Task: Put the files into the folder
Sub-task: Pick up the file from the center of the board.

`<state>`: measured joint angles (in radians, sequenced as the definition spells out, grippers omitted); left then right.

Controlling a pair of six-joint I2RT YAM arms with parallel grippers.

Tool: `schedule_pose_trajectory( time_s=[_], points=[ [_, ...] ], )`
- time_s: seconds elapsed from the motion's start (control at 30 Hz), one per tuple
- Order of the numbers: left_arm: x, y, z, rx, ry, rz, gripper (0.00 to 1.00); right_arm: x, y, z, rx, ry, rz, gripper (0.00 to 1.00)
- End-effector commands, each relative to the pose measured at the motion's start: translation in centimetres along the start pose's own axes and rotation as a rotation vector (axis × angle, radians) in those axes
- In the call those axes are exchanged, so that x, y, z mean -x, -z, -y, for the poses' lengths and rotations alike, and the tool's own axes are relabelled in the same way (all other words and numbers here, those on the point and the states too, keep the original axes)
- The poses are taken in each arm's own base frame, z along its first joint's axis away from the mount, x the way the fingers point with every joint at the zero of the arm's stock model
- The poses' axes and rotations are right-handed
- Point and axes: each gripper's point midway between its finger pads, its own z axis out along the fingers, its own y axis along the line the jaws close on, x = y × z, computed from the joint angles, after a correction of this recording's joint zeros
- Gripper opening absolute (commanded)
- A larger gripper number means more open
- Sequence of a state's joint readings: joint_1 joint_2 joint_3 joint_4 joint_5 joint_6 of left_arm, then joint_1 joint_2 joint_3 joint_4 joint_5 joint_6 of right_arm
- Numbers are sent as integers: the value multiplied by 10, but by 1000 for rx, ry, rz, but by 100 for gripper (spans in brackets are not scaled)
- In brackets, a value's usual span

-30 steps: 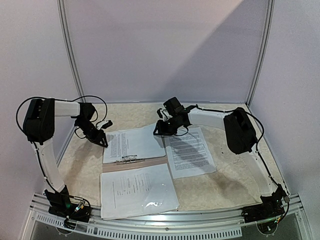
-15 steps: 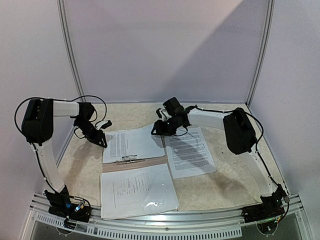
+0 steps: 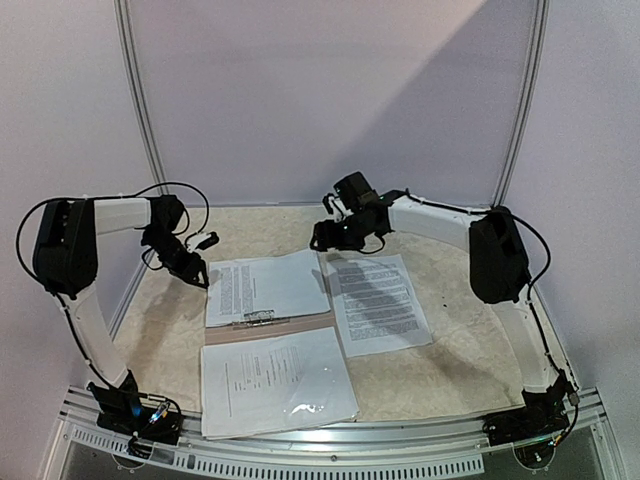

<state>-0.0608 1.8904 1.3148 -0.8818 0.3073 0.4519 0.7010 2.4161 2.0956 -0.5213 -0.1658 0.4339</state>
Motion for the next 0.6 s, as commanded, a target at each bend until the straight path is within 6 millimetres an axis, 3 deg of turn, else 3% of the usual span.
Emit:
schedule_pose_trajectory(
  time_s=[0.0,0.1,0.2,0.37,0.47,0.57],
  points=[
    [7,24,5,34,-37,31,52,20,82,68,-362,33,42,83],
    [8,35,7,51,-54,47,60,-21,118,121,-608,35,-89,91],
    [10,46,6,79,-61,63,73,-69,134,143,-689,33,-228,99],
    [18,57,12,69,-53,95,82,-134,124,149,-624,-45,-371,99],
    [19,60,17,55,-49,98,82,-158,107,145,-549,-105,-394,99],
    [17,62,18,65,-54,94,82,-169,92,141,-490,-151,-393,97]
  ],
)
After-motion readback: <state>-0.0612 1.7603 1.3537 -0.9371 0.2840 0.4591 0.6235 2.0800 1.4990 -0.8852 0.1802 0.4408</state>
